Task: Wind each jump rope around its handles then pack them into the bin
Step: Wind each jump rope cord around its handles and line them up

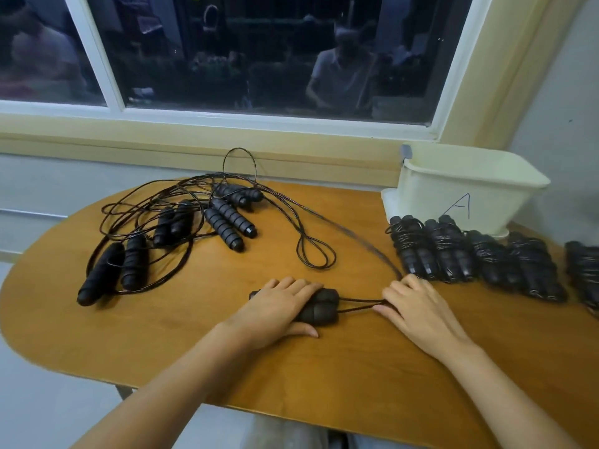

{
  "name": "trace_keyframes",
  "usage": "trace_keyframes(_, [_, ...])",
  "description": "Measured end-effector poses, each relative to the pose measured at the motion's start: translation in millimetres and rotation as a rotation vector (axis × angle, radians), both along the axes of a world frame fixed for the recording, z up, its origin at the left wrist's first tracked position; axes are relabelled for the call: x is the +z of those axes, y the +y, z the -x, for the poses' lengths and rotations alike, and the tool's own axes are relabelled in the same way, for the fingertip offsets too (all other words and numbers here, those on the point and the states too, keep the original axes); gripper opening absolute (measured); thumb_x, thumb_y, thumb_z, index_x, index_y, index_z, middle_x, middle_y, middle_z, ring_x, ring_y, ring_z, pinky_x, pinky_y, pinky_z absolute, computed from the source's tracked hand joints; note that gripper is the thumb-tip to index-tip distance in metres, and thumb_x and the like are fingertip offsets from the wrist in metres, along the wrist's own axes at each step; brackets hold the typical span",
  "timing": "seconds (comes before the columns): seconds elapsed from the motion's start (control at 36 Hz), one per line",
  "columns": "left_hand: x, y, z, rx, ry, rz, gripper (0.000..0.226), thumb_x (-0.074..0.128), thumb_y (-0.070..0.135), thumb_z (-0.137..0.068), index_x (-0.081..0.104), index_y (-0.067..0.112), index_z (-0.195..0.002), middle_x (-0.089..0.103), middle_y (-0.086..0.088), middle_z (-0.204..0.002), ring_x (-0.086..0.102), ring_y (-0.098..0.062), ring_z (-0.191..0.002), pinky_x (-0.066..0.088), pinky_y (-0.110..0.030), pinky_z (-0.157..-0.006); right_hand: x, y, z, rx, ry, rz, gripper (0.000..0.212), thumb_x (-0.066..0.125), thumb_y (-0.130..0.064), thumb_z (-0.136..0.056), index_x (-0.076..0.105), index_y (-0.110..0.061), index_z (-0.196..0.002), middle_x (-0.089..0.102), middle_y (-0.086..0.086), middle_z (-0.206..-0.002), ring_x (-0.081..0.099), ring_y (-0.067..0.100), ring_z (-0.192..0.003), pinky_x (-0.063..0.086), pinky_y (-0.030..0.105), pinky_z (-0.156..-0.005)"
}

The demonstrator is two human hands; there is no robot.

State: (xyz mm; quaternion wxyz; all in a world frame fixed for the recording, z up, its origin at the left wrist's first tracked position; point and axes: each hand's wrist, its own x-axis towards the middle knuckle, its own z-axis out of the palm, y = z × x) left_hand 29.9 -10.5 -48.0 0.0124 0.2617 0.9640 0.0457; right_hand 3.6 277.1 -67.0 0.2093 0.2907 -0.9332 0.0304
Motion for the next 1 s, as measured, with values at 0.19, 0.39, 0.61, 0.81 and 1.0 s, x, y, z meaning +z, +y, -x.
trace_keyframes(0.19, [-0.5, 0.0, 1.4, 0.003, 0.046, 0.033, 0.091, 0.036, 0.077, -0.083, 0.01, 0.03, -0.157, 0.035, 0.008, -0.148, 0.034, -0.014, -0.131, 0.022, -0.03, -0.107, 2.3, -1.8, -6.2, -0.048, 0.039, 0.008, 0.042, 0.049, -0.052, -0.093, 0.074, -0.019, -0.094, 0.067, -0.004, -0.104, 0.058, 0.018, -0.101, 0.055, 0.037, -0.083])
trace_keyframes(0.39, [-1.1, -8.9, -5.3, 0.022, -0.007, -0.058, 0.093, 0.04, 0.077, -0.083, 0.008, 0.031, -0.157, 0.032, 0.01, -0.152, 0.029, -0.011, -0.135, 0.02, -0.029, -0.111, 6.6, -36.5, -15.6, 0.147, -0.308, 0.164, 0.052, 0.048, -0.06, -0.089, 0.059, -0.029, -0.128, 0.046, -0.014, -0.14, 0.029, 0.005, -0.136, 0.026, 0.027, -0.108])
trace_keyframes(0.61, [-6.9, -45.7, -18.8, 0.002, -0.097, -0.315, 0.074, 0.047, 0.066, -0.088, 0.018, 0.042, -0.152, 0.031, 0.022, -0.147, 0.021, 0.01, -0.128, 0.021, -0.018, -0.111, -6.0, -48.4, -14.1, 0.197, -0.438, 0.289, 0.02, 0.058, -0.035, -0.094, 0.066, -0.019, -0.089, 0.052, -0.012, -0.138, 0.042, 0.001, -0.121, 0.04, 0.027, -0.098])
trace_keyframes(0.81, [-21.7, -59.0, -20.0, -0.05, -0.097, -0.363, 0.07, 0.05, 0.055, -0.094, 0.018, 0.04, -0.155, 0.021, 0.024, -0.155, 0.018, 0.003, -0.14, 0.02, -0.021, -0.115, -8.6, -47.9, -12.9, 0.2, -0.468, 0.364, 0.014, 0.062, -0.03, -0.094, 0.059, -0.028, -0.081, 0.054, -0.016, -0.136, 0.041, -0.007, -0.12, 0.032, 0.014, -0.097])
trace_keyframes(1.0, [-25.5, -62.9, -11.4, 0.026, -0.054, -0.328, 0.066, 0.037, 0.058, -0.095, 0.015, 0.039, -0.155, 0.025, 0.019, -0.152, 0.023, 0.001, -0.136, 0.027, -0.026, -0.115, -1.8, -60.5, 4.7, 0.131, -0.344, 0.328, 0.024, 0.06, -0.038, -0.088, 0.07, -0.017, -0.088, 0.068, -0.005, -0.115, 0.056, 0.005, -0.103, 0.048, 0.032, -0.087])
